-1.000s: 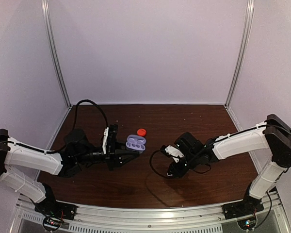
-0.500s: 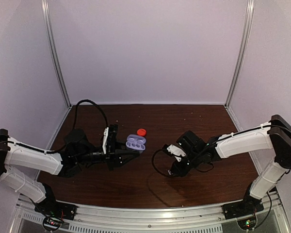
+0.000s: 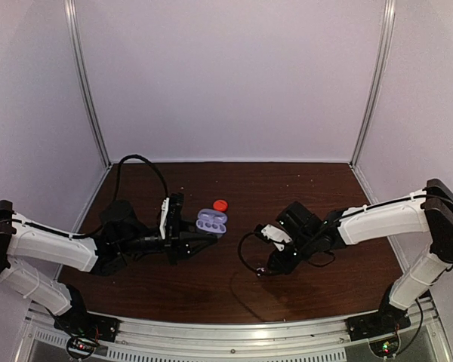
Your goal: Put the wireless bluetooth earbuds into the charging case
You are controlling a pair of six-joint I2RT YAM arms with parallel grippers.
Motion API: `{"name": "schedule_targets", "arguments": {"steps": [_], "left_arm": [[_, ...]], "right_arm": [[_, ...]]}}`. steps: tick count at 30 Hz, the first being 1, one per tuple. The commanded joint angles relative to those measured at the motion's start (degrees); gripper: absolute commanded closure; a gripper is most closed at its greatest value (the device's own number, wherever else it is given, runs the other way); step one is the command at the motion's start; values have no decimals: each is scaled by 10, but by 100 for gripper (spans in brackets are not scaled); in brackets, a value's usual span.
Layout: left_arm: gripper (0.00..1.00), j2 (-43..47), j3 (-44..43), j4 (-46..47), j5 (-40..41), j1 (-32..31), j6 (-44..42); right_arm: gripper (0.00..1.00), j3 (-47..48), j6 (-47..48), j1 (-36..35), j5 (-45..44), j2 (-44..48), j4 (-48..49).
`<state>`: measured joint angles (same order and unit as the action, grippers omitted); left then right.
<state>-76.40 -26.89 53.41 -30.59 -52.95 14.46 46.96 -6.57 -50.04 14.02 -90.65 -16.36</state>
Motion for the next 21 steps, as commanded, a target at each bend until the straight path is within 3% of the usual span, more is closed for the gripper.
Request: {"name": "schedule_targets", "arguments": {"steps": [1,21], "left_arm": [[100,-2,-5,22,4,3,-9],[100,-3,-5,18,3,3,-16]], "right_arm": [[76,37,3,1,8,2,-26],[76,116,13,-25,-4,-91,-109]]}}
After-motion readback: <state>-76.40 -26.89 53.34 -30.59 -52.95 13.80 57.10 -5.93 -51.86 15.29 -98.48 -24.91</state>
